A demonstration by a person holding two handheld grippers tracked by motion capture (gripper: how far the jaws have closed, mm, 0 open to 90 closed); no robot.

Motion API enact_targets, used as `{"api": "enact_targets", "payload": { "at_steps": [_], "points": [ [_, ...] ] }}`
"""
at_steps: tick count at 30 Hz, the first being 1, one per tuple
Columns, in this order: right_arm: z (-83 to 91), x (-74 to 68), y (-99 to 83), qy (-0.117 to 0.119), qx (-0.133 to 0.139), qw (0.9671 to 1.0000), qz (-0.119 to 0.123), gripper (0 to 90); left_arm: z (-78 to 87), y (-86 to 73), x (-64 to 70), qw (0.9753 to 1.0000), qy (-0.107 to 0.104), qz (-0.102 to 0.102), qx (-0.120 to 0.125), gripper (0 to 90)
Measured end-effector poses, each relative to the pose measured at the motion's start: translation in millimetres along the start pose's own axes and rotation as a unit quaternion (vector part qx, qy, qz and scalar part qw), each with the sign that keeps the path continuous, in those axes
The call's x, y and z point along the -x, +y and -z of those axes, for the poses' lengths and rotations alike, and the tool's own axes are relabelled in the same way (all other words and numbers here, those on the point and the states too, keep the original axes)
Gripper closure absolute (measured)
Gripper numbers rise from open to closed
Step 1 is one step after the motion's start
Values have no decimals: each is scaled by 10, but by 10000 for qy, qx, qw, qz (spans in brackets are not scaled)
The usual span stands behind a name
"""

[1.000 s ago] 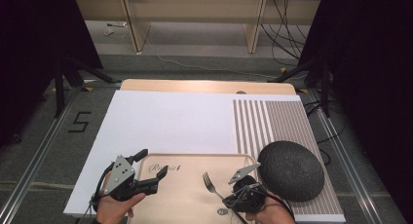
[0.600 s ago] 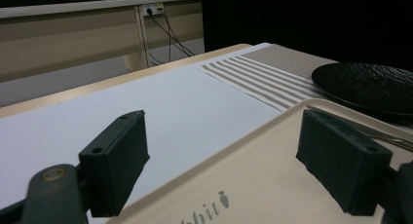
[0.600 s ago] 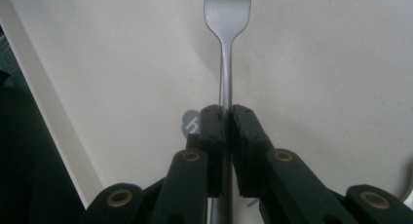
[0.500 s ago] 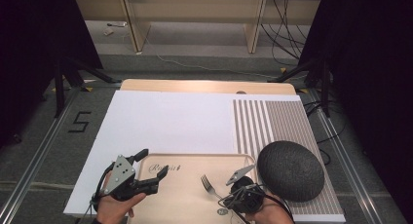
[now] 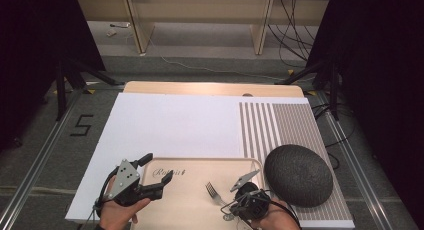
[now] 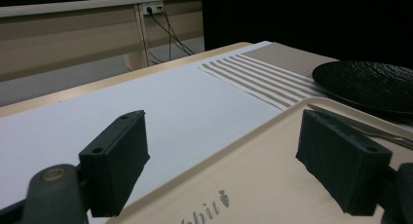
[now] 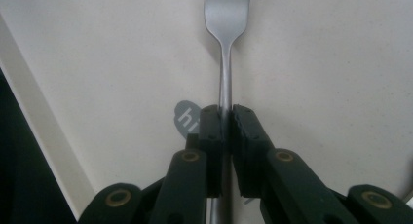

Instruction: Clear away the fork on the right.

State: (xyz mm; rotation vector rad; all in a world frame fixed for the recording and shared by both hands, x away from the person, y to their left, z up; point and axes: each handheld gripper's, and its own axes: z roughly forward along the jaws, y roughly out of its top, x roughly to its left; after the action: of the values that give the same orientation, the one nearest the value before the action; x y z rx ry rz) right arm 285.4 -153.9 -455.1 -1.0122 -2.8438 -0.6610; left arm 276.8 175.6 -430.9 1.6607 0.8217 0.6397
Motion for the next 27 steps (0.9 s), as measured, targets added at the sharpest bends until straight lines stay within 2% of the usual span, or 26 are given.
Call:
{"api": "enact_targets", "payload": {
  "at_steps": [3,4,6,7,10,13,16,19,21,22,23,26,27],
  "points": [
    [-2,2,-10,-8,-64,10000,37,835,-7,-10,0,10000,-3,-6,-44,182],
    [8,2,-5,-3,-6,10000,27,825,-5,-12,0,10000,-2,-2,-47,182],
    [35,1,9,32,130,9999,21,747,1,0,-1,10000,-2,7,5,183],
    [52,8,10,104,244,9996,53,733,0,3,-2,10000,-3,11,20,183],
    [77,-12,22,130,383,9991,122,687,-4,-11,1,10000,-11,-6,-38,182],
    [61,-51,42,237,450,9985,186,634,-2,3,3,10000,-20,-3,11,182],
    [50,-101,57,224,484,9980,325,626,-5,-11,5,10000,-17,-27,-45,182],
    [22,-143,83,203,556,9973,433,658,-7,1,4,10000,-11,5,7,182],
    [-30,-202,107,42,434,9971,629,747,-9,-10,9,10000,-21,-17,-40,182],
    [-30,-202,107,42,434,9971,629,747,-9,-10,9,10000,-21,-17,-40,183],
    [-72,-228,132,-39,371,9969,692,823,-3,3,6,10000,-9,-8,3,183],
    [-118,-240,151,-139,281,9965,771,866,-7,0,7,10000,-17,-7,-1,183],
    [-159,-248,163,-267,124,9958,872,896,-3,-9,7,10000,-23,-24,-29,183]
  ]
}}
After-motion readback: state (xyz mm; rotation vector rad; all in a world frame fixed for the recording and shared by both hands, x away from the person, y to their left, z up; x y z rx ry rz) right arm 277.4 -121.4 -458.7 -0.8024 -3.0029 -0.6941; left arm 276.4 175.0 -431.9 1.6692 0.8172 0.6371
